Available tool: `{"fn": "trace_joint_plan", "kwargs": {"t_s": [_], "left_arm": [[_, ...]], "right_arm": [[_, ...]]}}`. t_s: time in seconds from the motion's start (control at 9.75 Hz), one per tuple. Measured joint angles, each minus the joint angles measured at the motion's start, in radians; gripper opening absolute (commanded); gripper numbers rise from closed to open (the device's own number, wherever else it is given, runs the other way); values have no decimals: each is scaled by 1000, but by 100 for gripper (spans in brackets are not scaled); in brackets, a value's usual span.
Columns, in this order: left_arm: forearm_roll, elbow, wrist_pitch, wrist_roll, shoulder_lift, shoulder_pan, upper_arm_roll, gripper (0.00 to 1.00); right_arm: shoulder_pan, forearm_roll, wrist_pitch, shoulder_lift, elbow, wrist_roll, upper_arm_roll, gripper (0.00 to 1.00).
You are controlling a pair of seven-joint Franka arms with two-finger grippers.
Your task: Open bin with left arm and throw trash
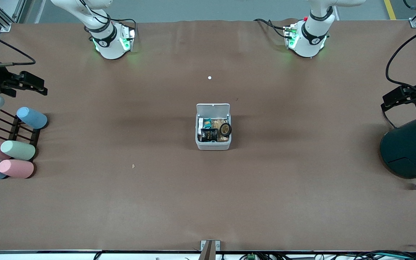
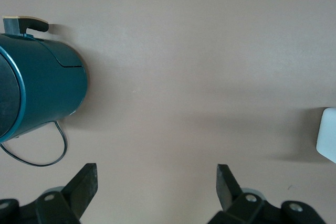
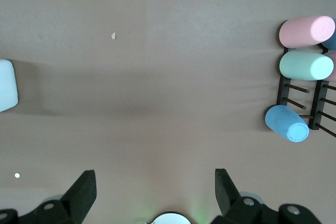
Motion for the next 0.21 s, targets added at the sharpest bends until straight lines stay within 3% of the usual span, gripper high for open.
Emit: {"fn": "trace_joint_plan", "kwargs": {"t_s": [0.21], "left_arm": [[0, 0, 0, 0, 0, 0, 0, 100]], "right_arm": [[-1, -3, 1, 0, 0, 0, -4, 99]]}}
